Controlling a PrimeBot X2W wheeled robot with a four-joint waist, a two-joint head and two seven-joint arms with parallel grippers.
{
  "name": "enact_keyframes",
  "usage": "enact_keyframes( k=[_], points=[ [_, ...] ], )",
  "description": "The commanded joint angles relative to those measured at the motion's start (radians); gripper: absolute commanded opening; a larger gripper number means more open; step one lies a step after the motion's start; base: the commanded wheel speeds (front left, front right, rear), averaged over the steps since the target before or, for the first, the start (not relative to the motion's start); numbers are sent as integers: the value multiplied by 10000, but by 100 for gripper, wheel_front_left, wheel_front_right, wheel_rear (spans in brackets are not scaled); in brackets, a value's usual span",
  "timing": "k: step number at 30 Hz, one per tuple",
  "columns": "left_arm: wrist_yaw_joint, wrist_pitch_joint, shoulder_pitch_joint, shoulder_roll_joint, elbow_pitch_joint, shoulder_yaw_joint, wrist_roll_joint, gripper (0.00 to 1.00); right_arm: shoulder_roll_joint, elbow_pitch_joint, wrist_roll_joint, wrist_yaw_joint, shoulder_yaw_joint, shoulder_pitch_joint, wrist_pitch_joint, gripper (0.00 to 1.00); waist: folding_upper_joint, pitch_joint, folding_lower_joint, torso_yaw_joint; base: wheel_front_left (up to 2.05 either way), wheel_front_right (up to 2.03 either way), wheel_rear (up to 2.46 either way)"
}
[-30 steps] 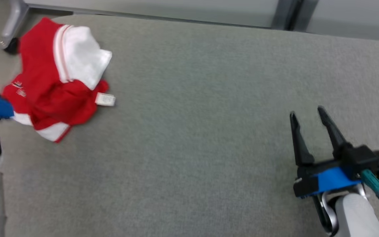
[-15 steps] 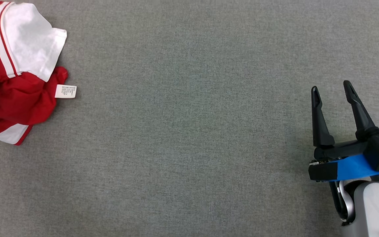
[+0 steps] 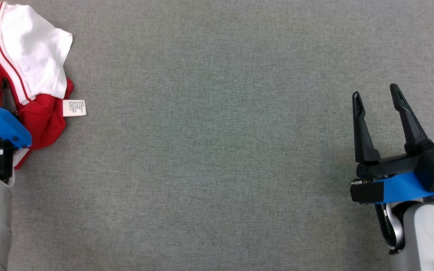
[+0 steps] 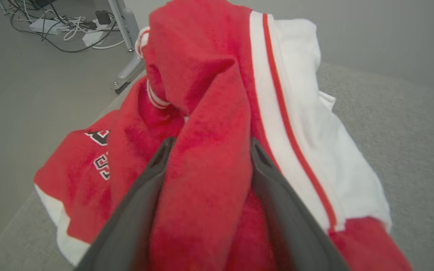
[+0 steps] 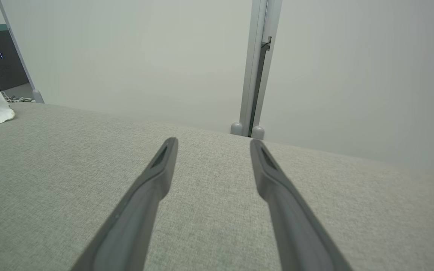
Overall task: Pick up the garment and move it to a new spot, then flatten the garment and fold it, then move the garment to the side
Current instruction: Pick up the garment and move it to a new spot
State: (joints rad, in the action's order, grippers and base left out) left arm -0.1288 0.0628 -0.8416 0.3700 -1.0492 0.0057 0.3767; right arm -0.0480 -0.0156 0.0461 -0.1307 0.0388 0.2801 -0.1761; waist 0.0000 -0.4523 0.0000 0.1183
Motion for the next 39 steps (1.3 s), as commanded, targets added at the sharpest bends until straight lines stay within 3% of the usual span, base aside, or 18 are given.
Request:
enact_keyframes(
  k=[1, 2, 10, 19, 25, 31, 39],
  points=[
    [-16, 4, 99, -26, -44, -72, 90, 34, -42, -18, 0, -2, -24, 75, 24, 100, 0, 36, 0, -27, 0, 0, 0],
    [-17, 92, 101, -10, -71, -181, 104, 0, -42, 4, -12, -2, -36, 48, 15, 100, 0, 73, 0, -48, 0, 0, 0],
    [-19, 1628, -346, 361, 411, -665, 292, 0, -44, 386, -308, -2, -119, -243, -327, 100, 0, 865, 0, -135, 0, 0, 0],
    [-20, 2030, -976, 605, 2550, -1049, 22, 0, -42, 1146, -877, -2, -337, -519, -678, 100, 0, 1926, 0, -450, 0, 0, 0],
    [-13, 1959, -1388, 461, 4588, -1433, -317, 0, -42, 1491, -1309, -2, -398, -709, -841, 100, 0, 2307, 0, -943, 0, 0, 0],
    [34, 1192, -1981, 260, 6560, -1936, -450, 0, -42, 1701, -1784, -2, -552, -705, -894, 100, 0, 2413, 0, -1873, 0, 0, 0],
    [132, 160, -2280, -557, 8299, -2777, -383, 0, -41, 1457, -2280, -2, -657, -738, -898, 100, 0, 2176, 0, -3168, 0, 0, 0]
  ],
)
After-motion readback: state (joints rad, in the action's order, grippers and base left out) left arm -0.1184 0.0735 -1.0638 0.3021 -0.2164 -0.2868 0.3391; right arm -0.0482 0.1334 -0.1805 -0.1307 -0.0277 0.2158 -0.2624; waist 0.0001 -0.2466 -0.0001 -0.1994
